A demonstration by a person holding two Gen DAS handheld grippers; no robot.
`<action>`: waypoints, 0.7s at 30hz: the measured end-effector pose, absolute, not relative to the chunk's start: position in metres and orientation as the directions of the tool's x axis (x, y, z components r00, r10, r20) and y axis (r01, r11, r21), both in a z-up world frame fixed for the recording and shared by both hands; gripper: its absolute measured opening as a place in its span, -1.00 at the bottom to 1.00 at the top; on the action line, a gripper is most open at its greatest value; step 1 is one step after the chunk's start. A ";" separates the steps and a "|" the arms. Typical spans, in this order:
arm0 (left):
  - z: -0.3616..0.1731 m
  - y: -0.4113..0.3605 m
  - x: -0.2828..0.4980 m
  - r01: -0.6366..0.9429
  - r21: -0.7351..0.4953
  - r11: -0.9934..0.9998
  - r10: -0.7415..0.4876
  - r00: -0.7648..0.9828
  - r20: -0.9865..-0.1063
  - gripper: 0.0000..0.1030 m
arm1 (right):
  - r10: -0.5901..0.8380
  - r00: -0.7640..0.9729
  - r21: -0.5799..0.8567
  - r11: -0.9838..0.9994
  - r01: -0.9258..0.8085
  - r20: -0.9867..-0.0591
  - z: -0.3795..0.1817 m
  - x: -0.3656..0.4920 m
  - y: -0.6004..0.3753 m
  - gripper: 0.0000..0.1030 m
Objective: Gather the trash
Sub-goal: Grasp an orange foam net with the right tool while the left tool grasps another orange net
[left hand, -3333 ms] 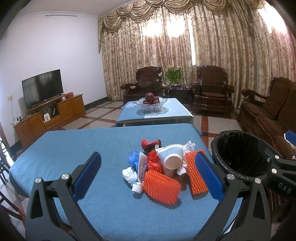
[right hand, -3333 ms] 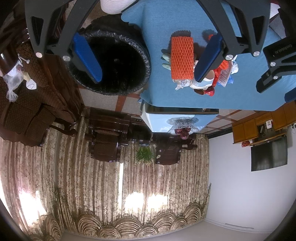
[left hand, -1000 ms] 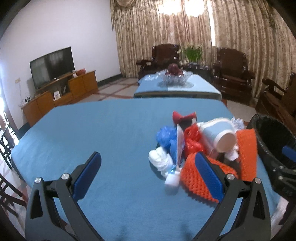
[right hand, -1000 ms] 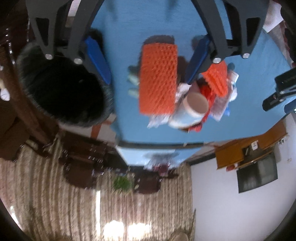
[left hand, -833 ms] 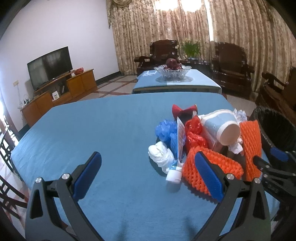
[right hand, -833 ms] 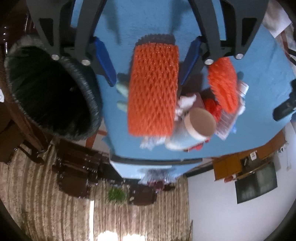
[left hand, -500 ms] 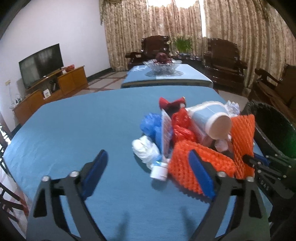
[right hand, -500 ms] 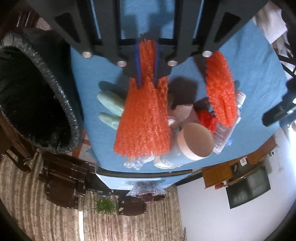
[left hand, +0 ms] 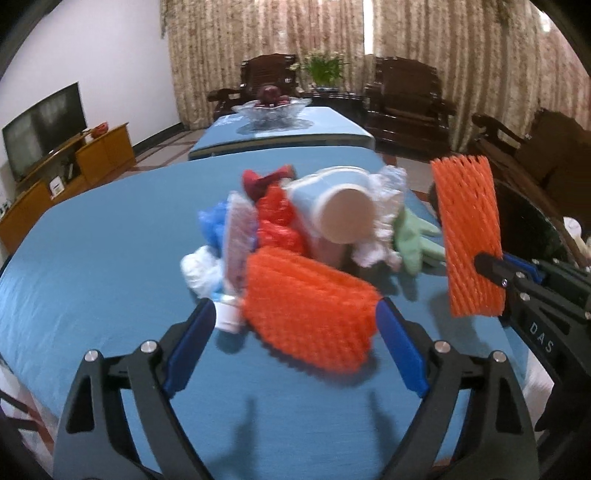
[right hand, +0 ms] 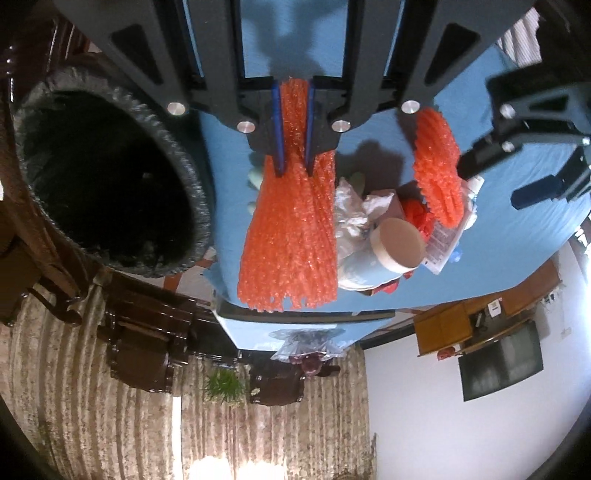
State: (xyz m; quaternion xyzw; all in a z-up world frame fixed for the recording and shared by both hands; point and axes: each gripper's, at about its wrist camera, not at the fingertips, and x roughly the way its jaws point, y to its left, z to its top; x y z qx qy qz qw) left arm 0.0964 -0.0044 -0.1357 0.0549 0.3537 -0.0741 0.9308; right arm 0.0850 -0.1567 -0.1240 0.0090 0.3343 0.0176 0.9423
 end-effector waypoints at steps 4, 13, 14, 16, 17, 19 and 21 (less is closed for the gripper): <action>-0.141 -0.018 0.100 0.185 0.069 0.980 -0.093 0.742 -0.664 0.64 | 0.022 0.775 0.033 0.999 -0.001 -0.632 -0.122 0.084 -0.169 -0.80; -0.151 -0.027 0.106 0.256 0.030 0.966 -0.162 0.692 -0.704 -0.89 | 0.014 0.784 0.049 0.999 0.021 -0.621 -0.123 0.078 -0.181 -0.80; -0.149 -0.026 0.105 0.259 0.029 0.966 -0.165 0.695 -0.700 -0.93 | 0.016 0.785 0.051 0.998 0.020 -0.619 -0.123 0.078 -0.181 -0.80; -0.142 -0.026 0.100 0.271 0.029 0.962 -0.180 0.713 -0.677 -1.00 | 0.018 0.789 0.055 0.998 0.021 -0.614 -0.122 0.076 -0.183 -0.80; -0.140 -0.026 0.098 0.273 0.031 0.961 -0.183 0.718 -0.672 -1.00 | 0.016 0.791 0.054 0.998 0.022 -0.612 -0.123 0.075 -0.182 -0.80; -0.133 -0.024 0.092 0.285 0.024 0.958 -0.201 0.729 -0.655 -1.00 | 0.014 0.796 0.054 0.998 0.023 -0.605 -0.121 0.072 -0.184 -0.80; -0.128 -0.024 0.086 0.298 0.022 0.954 -0.215 0.735 -0.644 -1.00 | 0.013 0.802 0.054 0.998 0.024 -0.598 -0.120 0.068 -0.186 -0.80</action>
